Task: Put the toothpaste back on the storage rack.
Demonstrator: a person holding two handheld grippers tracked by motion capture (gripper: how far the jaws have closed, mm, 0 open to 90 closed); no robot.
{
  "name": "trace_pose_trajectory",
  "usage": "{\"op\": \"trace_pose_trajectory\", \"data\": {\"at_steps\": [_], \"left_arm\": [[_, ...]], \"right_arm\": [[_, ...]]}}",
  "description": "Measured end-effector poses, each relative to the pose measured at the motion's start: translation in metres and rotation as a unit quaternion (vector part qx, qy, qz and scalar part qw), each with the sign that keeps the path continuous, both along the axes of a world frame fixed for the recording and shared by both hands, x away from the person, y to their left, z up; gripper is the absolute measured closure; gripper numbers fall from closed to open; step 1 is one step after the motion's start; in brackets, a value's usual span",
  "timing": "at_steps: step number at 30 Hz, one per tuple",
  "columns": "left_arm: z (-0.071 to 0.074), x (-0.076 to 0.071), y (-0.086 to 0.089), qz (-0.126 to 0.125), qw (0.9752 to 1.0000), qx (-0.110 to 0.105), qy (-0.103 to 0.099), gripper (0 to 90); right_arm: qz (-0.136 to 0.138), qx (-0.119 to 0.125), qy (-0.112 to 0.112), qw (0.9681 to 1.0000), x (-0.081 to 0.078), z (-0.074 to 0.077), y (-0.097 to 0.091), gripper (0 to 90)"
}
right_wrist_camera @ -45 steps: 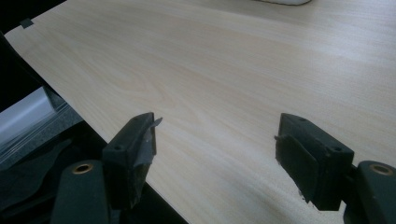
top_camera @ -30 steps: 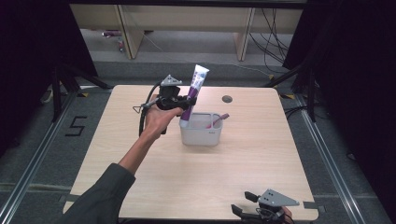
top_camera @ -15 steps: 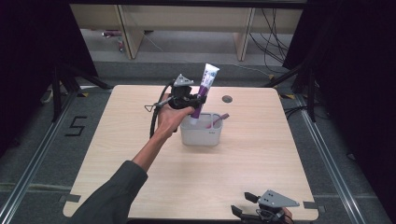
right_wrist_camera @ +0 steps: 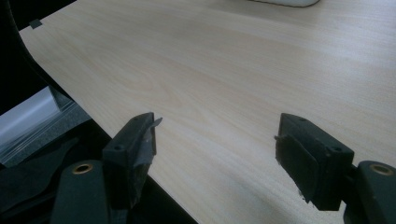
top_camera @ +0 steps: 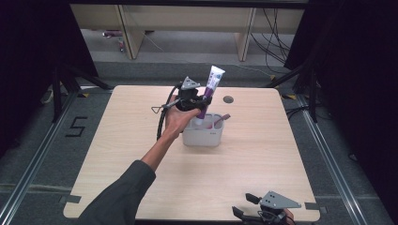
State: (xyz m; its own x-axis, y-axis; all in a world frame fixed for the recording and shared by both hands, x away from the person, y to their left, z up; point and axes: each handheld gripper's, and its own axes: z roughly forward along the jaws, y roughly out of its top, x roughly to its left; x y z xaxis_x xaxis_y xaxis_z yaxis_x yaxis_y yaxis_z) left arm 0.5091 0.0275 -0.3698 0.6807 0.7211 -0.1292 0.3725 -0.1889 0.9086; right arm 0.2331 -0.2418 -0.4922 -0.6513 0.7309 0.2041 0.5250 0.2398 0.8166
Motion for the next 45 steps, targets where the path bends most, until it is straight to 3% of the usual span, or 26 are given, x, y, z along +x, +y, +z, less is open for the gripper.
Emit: {"op": "trace_pose_trajectory", "data": {"at_steps": [3,5,9,10,12,13,18,19,37,45], "left_arm": [[-0.006,0.001,-0.004,-0.004,1.0,0.006,-0.003,76.1],[-0.008,0.002,-0.005,-0.008,0.9999,0.012,-0.003,76.0],[-0.012,0.005,-0.007,-0.01,0.9999,0.011,-0.007,76.0],[-0.013,0.005,-0.007,-0.007,0.9999,0.011,-0.006,76.0],[-0.015,0.006,-0.006,-0.007,0.9999,0.013,-0.004,76.0],[-0.017,0.006,-0.006,-0.005,0.9999,0.009,-0.008,76.0],[-0.023,0.006,-0.002,-0.003,0.9999,0.013,-0.005,76.0],[-0.027,0.006,-0.002,-0.002,0.9999,0.009,-0.006,76.0],[-0.038,-0.001,-0.006,-0.012,0.9998,0.015,-0.008,75.8],[-0.046,-0.001,-0.002,-0.005,0.9998,0.019,0.0,75.7]], "right_arm": [[0.003,0.008,0.006,0.9999,0.0,-0.001,0.0,29.5],[0.0,-0.002,0.011,0.9999,-0.001,0.001,-0.001,29.5],[-0.002,-0.001,-0.003,1.0,-0.001,0.0,-0.001,29.5],[-0.005,0.004,0.011,0.9999,-0.003,0.001,0.0,29.5],[-0.006,0.003,0.015,0.9999,-0.003,0.002,-0.001,29.5],[-0.002,-0.001,0.0,1.0,-0.001,0.001,-0.002,29.5],[-0.002,-0.001,0.003,1.0,-0.002,0.001,-0.003,29.5],[-0.004,-0.01,0.001,0.9999,-0.002,0.002,-0.003,29.5],[-0.001,-0.001,0.001,1.0,-0.002,0.0,-0.001,29.5],[-0.002,-0.004,-0.003,1.0,-0.002,0.0,-0.001,29.5]]}}
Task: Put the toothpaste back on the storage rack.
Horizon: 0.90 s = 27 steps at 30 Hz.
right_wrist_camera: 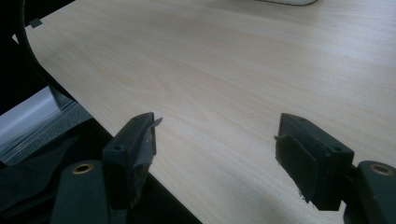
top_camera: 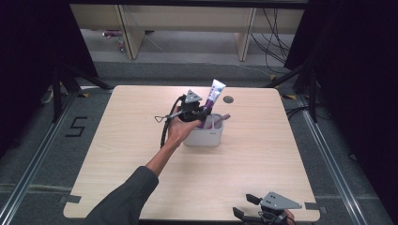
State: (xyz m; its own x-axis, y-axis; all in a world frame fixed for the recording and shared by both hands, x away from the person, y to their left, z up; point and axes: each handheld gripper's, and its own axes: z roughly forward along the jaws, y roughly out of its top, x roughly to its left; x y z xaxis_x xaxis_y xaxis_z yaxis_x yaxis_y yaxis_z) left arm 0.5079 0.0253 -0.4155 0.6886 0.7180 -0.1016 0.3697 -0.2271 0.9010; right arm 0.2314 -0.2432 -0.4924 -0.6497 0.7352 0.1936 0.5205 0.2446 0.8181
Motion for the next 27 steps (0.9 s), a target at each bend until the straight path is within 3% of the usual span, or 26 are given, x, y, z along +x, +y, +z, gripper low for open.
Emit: {"op": "trace_pose_trajectory", "data": {"at_steps": [5,9,18,19,21,22,24,26,27], "left_arm": [[-0.0009,-0.001,0.0007,0.002,1.0,0.003,-0.003,75.5],[-0.0025,-0.0017,-0.0002,-0.002,0.9999,0.014,-0.002,75.4],[-0.0068,-0.001,0.0029,-0.002,0.9997,0.023,0.011,75.1],[-0.0073,-0.0013,0.003,-0.001,0.9996,0.025,0.012,75.0],[-0.0074,-0.002,0.0048,-0.003,0.9992,0.036,0.017,74.8],[-0.0087,-0.0025,0.0043,0.001,0.9995,0.028,0.017,74.6],[-0.0092,-0.0037,0.0054,0.004,0.9994,0.023,0.024,73.5],[-0.0084,-0.0056,0.0054,0.006,0.9983,0.055,0.018,71.0],[-0.0084,-0.0056,0.0054,0.006,0.9983,0.055,0.018,70.8]], "right_arm": [[0.004,0.004,0.009,0.9999,0.0002,-0.0002,0.0004,29.5],[0.0,-0.001,0.001,1.0,0.0002,0.0003,-0.0001,29.5],[0.003,-0.004,0.003,1.0,0.0001,0.0005,-0.0003,29.5],[0.0,0.004,0.019,0.9998,-0.0013,0.0007,0.0012,29.5],[0.008,-0.002,0.007,0.9999,0.0003,0.0001,0.0005,29.5],[0.004,0.002,0.02,0.9998,-0.0011,0.0006,0.0011,29.5],[0.002,0.001,0.019,0.9998,-0.001,0.0008,0.0009,29.5],[0.002,0.004,0.022,0.9997,-0.0011,0.0006,0.0012,29.5],[0.002,0.004,0.022,0.9997,-0.0012,0.0007,0.0012,29.5]]}}
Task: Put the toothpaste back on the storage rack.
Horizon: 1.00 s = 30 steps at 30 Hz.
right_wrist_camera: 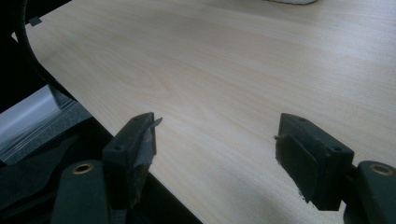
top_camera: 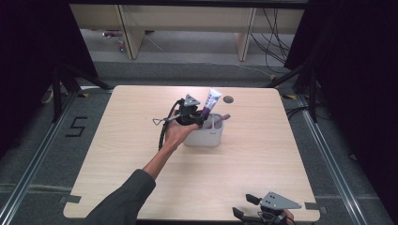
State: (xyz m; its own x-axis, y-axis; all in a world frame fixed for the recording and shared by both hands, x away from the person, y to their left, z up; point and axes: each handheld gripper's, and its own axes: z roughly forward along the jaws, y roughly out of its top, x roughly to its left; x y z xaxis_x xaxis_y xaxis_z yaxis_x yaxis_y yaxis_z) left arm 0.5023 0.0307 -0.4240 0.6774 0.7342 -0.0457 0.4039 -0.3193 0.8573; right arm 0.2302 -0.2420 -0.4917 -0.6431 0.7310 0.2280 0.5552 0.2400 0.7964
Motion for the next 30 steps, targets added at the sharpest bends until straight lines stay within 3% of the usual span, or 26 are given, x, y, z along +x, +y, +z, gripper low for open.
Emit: {"op": "trace_pose_trajectory", "data": {"at_steps": [4,5,7,9,10,13,17,20,23,27,29,30], "left_arm": [[-0.001,-0.002,0.001,0.002,0.9999,0.008,0.007,69.6],[-0.001,-0.003,0.001,0.005,1.0,0.005,0.004,67.9],[0.002,-0.004,0.002,0.009,1.0,-0.003,-0.001,60.7],[0.011,-0.007,0.004,0.009,0.9994,-0.033,-0.004,59.1],[0.011,-0.007,0.004,0.009,0.9994,-0.033,-0.004,58.2],[0.021,-0.009,0.009,0.013,0.9994,-0.031,-0.012,53.2],[0.025,-0.011,0.017,0.009,0.9997,-0.02,-0.007,47.5],[0.027,-0.012,0.021,0.013,0.9995,-0.03,-0.007,43.7],[0.032,-0.016,0.025,0.009,0.9992,-0.04,-0.002,40.1],[0.037,-0.02,0.029,0.005,0.9991,-0.042,0.002,38.9],[0.039,-0.021,0.032,0.001,0.9992,-0.039,0.0,38.9],[0.039,-0.022,0.033,0.003,0.9988,-0.049,-0.002,38.8]], "right_arm": [[0.0,-0.006,-0.003,1.0,0.001,0.0,0.0,29.6],[-0.01,0.002,0.018,0.9998,-0.003,0.001,0.001,29.7],[-0.005,0.001,0.011,0.9999,-0.002,0.001,0.001,29.8],[0.0,-0.004,0.0,1.0,0.0,0.0,0.0,29.8],[-0.001,-0.001,0.005,1.0,-0.001,0.0,0.001,29.8],[0.005,-0.011,-0.015,0.9998,0.001,-0.001,0.0,29.9],[0.002,-0.009,-0.021,0.9997,0.002,-0.002,0.001,29.9],[-0.003,0.0,0.009,1.0,-0.001,0.0,0.001,29.9],[-0.001,-0.006,-0.004,1.0,0.001,-0.001,0.0,29.9],[-0.009,0.0,0.007,0.9999,-0.001,0.0,0.0,29.9],[-0.004,-0.004,0.0,1.0,0.0,-0.001,0.0,29.9],[-0.005,-0.004,0.001,1.0,0.0,0.0,0.0,29.9]]}}
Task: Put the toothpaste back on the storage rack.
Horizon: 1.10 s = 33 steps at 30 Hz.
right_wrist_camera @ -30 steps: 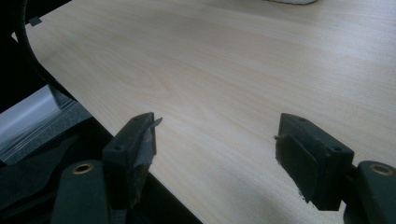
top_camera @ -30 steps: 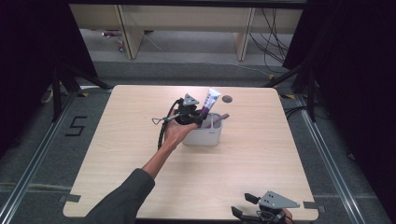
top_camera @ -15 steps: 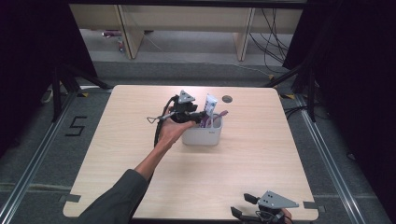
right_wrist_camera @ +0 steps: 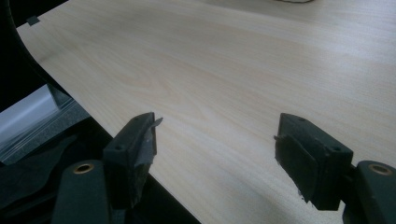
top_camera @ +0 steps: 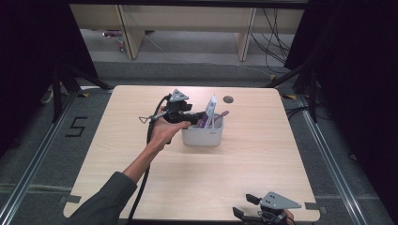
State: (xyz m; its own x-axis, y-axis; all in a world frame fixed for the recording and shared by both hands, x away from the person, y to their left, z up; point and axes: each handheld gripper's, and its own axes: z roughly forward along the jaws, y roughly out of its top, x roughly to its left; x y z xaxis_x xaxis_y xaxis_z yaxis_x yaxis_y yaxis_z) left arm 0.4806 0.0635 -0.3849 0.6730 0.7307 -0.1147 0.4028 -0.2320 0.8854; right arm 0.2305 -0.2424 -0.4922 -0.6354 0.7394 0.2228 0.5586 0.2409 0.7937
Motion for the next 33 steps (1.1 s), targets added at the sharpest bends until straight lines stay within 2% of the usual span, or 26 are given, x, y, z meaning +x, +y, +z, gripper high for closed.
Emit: {"op": "trace_pose_trajectory", "data": {"at_steps": [2,3,6,7,8,9,11,14,15,17,19,20,21,22,23,25,27,28,29,32,33], "left_arm": [[0.001,-0.001,0.004,0.0,1.0,0.002,0.007,36.8],[0.002,-0.001,0.006,-0.001,0.9999,0.011,0.01,35.9],[0.002,-0.003,0.008,0.002,0.9999,0.009,0.01,34.6],[0.002,-0.004,0.009,0.004,0.9999,0.01,0.01,33.0],[0.002,-0.005,0.01,0.0,0.9999,0.01,0.011,33.0],[0.003,-0.007,0.012,-0.001,0.9999,0.013,0.01,32.4],[0.002,-0.011,0.017,-0.001,0.9999,0.006,0.011,30.7],[0.001,-0.013,0.022,-0.001,0.9999,0.0,0.013,29.5],[-0.001,-0.016,0.027,0.001,0.9999,-0.001,0.015,28.8],[-0.001,-0.017,0.029,0.001,0.9999,-0.003,0.016,27.7],[-0.002,-0.021,0.034,0.001,0.9999,-0.006,0.014,27.2],[-0.002,-0.026,0.039,0.001,0.9999,-0.005,0.015,26.7],[-0.002,-0.026,0.039,0.001,0.9999,-0.005,0.015,25.7],[-0.003,-0.03,0.042,-0.002,0.9997,-0.015,0.017,24.4],[-0.003,-0.032,0.044,-0.003,0.9997,-0.015,0.017,22.8],[-0.003,-0.038,0.048,-0.005,0.9996,-0.022,0.015,20.7],[-0.003,-0.042,0.052,-0.007,0.9996,-0.022,0.019,18.7],[-0.003,-0.044,0.053,-0.011,0.9995,-0.023,0.019,17.6],[-0.003,-0.047,0.054,-0.012,0.9996,-0.016,0.02,17.1],[-0.003,-0.052,0.057,-0.016,0.9996,-0.015,0.018,17.1],[-0.004,-0.052,0.057,-0.025,0.9995,-0.017,0.008,17.1]], "right_arm": [[0.003,-0.002,-0.006,1.0,0.001,0.0,-0.001,29.9],[0.003,-0.002,-0.005,1.0,0.001,0.0,-0.001,29.9],[0.0,-0.001,-0.004,1.0,0.001,0.0,0.0,29.9],[-0.008,0.015,0.005,0.9998,-0.001,-0.001,0.002,29.9],[-0.008,0.015,0.005,0.9998,-0.001,-0.001,0.002,29.9],[0.003,-0.005,-0.016,0.9999,0.002,0.0,-0.001,29.9],[-0.001,-0.004,-0.021,0.9998,0.002,-0.001,-0.001,29.9],[0.001,-0.002,-0.017,0.9999,0.001,0.0,-0.001,29.9],[-0.003,-0.01,-0.015,0.9998,0.001,0.001,-0.002,29.9],[0.0,0.001,-0.016,0.9999,0.002,0.0,-0.001,29.9],[-0.001,0.001,-0.02,0.9998,0.002,-0.001,-0.002,29.8],[0.003,0.007,-0.015,0.9999,0.002,-0.001,-0.001,29.9],[-0.001,-0.004,-0.016,0.9999,0.002,-0.001,-0.002,29.9],[0.003,0.006,-0.012,0.9999,0.002,-0.002,-0.001,29.9],[0.003,0.005,-0.019,0.9998,0.003,-0.002,-0.001,29.9],[0.0,0.002,-0.016,0.9999,0.002,-0.001,-0.001,29.9],[-0.003,-0.004,-0.016,0.9999,0.002,-0.001,-0.002,29.8],[-0.001,0.002,-0.015,0.9999,0.002,-0.001,-0.002,29.9],[-0.001,0.002,-0.015,0.9999,0.002,-0.001,-0.002,29.9],[-0.001,0.001,-0.012,0.9999,0.002,-0.001,-0.001,29.8],[-0.001,0.002,-0.009,1.0,0.002,-0.001,-0.001,29.9]]}}
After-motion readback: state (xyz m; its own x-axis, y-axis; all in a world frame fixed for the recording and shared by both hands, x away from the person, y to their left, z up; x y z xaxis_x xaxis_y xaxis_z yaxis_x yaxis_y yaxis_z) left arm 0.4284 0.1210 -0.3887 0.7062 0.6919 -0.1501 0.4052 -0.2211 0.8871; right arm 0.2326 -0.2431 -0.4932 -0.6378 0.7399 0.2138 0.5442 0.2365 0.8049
